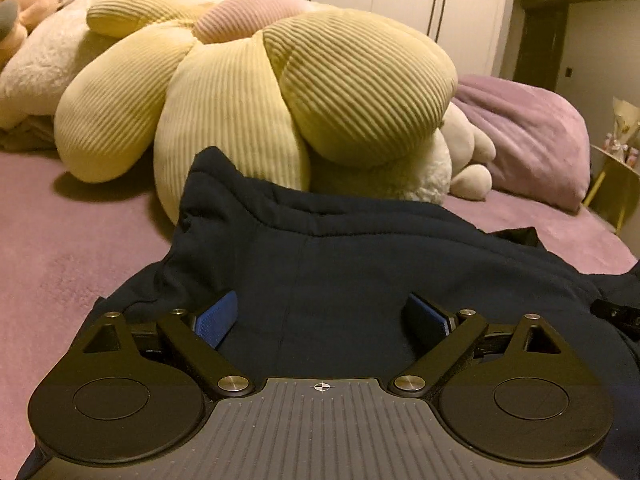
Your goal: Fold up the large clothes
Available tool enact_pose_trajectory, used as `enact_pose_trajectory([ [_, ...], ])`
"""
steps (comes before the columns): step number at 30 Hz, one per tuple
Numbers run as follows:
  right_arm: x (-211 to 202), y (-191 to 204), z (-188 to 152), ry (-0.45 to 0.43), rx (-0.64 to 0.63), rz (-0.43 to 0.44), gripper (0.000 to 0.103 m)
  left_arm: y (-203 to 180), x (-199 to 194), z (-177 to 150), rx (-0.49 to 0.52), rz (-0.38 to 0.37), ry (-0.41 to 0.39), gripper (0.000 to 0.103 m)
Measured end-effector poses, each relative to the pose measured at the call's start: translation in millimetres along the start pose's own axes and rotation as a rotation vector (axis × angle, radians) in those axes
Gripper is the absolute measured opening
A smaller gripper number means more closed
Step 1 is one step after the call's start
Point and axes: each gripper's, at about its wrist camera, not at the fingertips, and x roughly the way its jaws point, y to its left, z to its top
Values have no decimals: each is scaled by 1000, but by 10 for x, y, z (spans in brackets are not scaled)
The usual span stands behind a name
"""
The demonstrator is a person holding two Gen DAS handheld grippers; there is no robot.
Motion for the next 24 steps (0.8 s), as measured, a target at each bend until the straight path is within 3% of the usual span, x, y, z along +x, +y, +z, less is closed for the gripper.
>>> enact_pose_trajectory([
  [6, -220, -104, 110, 6, 32, -15, 22, 257, -338, 31, 36, 20, -43, 94],
  [10, -607, -430, 23, -54, 58, -70, 25, 416, -306, -24, -38, 23, -33, 94],
  [14, -639, -940, -146, -62, 278, 20, 16, 284, -270, 5, 25, 88, -3, 95],
  [16, -594, -1024, -120, -44, 330, 43, 16, 294, -383, 14, 34, 82, 12, 95],
  [20, -764, -1186, -104, 3, 401, 82, 17, 486, -849, -139, 60, 40, 43, 95],
  [24, -1486, -1550, -389, 30, 511, 109, 17, 788, -1411, -438, 36, 47, 107, 95],
])
